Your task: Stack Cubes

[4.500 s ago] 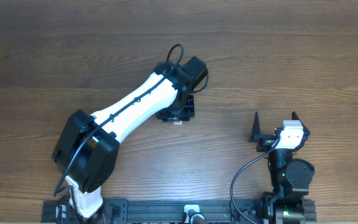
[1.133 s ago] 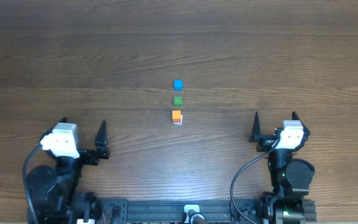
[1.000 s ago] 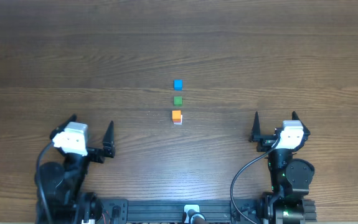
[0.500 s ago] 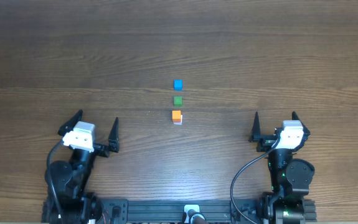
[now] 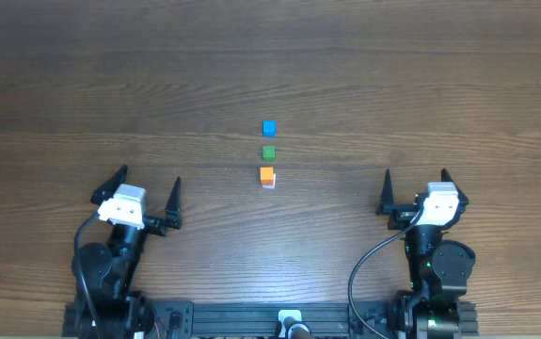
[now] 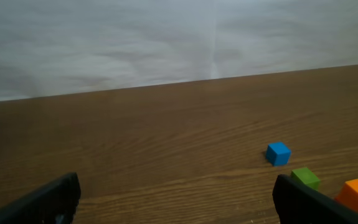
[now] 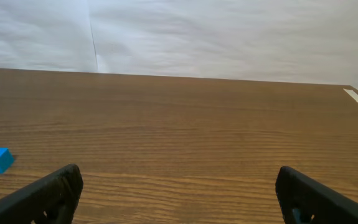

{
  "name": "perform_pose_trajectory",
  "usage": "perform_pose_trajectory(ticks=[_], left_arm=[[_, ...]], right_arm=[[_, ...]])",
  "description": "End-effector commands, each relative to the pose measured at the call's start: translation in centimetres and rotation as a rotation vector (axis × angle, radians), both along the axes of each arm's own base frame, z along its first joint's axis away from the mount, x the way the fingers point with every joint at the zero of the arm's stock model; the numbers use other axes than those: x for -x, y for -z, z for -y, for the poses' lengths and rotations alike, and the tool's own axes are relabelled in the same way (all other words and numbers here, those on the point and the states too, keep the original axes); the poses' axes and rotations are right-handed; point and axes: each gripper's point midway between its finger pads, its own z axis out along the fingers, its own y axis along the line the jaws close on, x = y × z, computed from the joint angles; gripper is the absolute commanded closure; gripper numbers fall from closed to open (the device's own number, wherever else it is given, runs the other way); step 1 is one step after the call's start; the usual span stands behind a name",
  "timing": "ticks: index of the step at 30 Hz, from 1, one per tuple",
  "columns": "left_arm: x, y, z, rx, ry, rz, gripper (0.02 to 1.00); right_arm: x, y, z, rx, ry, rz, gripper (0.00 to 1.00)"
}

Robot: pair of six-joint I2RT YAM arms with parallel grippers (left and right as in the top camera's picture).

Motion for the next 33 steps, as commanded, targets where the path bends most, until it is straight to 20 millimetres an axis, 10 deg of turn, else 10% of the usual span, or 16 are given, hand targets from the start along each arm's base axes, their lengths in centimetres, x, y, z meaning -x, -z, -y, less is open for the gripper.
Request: perform_pose_trajectory(ticks=[1,18,28,33], left_arm=[[0.0,0.0,0.2,-0.012,0.013,0.01,0.018],[0.0,0.0,0.2,-0.012,0.013,0.01,0.018],[0.0,0.0,0.2,-0.012,0.013,0.01,0.018],[0.0,0.0,0.2,-0.012,0.013,0.01,0.018]], right_arm=[[0.0,0.2,0.2,-0.006,0.011,-0.001,0.007],[0.0,-0.2,-1.7,-0.105,-0.093,0.013,0.007],[1.1,-3.4,-5.1,-0.303,-0.284,0.037,0.007],[2.9,-9.2,-4.9,-0.271,-0.246,-0.015,0.007]])
